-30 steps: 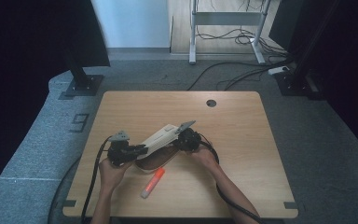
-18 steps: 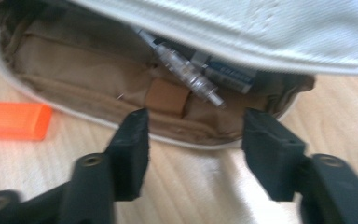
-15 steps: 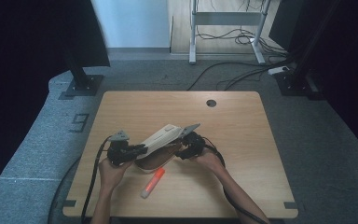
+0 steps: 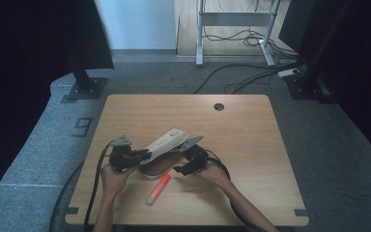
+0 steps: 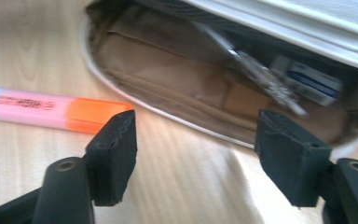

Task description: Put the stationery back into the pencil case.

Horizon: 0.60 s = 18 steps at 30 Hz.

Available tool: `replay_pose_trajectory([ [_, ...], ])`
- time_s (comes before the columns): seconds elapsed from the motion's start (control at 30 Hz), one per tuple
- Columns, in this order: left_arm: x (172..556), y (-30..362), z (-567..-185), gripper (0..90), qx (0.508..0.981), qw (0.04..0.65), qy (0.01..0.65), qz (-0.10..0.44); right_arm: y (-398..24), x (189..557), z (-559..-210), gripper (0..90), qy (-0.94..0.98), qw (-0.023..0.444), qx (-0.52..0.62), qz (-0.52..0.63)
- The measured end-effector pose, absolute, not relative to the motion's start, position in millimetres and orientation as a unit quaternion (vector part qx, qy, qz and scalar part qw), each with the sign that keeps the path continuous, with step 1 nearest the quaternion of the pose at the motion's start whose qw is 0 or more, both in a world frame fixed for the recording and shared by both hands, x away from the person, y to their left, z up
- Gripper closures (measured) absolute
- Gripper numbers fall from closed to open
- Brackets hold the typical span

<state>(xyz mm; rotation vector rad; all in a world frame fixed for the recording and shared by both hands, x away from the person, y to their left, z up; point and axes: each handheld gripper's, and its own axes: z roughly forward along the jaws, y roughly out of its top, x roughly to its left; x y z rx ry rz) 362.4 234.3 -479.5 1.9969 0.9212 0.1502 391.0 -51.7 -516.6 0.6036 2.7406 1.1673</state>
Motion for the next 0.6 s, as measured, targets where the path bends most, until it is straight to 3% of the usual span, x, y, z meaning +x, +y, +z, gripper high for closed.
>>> replay_pose_trajectory([
  [0.6,362,234,-479,76.9,0.81,0.451,0.371,0.061,-10,364,-520,52.6,0.909,0.004,0.147,0.39],
])
